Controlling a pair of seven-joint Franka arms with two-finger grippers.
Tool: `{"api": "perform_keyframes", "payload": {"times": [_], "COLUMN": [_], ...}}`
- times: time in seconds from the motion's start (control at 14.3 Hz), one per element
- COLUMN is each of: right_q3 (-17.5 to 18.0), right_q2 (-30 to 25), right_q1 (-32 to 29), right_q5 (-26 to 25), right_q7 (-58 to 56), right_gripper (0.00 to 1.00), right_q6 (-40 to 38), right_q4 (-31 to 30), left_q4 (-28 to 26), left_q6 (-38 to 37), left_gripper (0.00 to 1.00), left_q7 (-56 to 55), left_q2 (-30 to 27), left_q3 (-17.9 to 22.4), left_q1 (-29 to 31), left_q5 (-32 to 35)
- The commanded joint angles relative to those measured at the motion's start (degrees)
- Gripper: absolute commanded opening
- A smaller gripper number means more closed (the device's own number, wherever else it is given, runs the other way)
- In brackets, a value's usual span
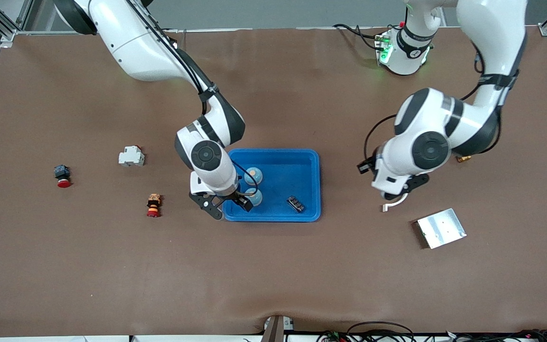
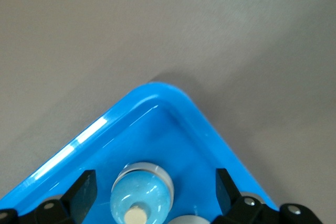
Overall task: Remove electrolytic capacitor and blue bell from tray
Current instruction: 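Lift the capacitor with the left gripper while the right gripper grasps the bell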
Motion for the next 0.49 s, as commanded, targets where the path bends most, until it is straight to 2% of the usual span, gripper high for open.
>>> {"api": "perform_keyframes", "payload": {"times": [0.0, 0.21, 0.42], "right_q3": [-0.3, -0.3, -0.4], "right_q2": [1.9, 2.1, 3.0], "right_q1": [1.4, 2.5, 3.5], "right_q5": [-0.7, -0.7, -0.9], "right_q7": [2.1, 3.1, 3.7], "right_gripper": [1.00, 1.00, 1.00], "right_q6": [-0.2, -0.1, -0.1], "right_q4": [2.7, 2.8, 3.2], "left_q4": [-8.6, -14.3, -19.3], "left_q6": [0.1, 3.3, 10.7], "left_gripper": [0.00, 0.00, 0.00], "left_q7": [11.7, 23.7, 29.1], "left_q2": [-9.2, -13.2, -14.1], "left_q3": [-0.9, -0.8, -0.7], "left_q1": [7.6, 14.3, 18.0], "left_q5": [-0.2, -0.2, -0.1]}}
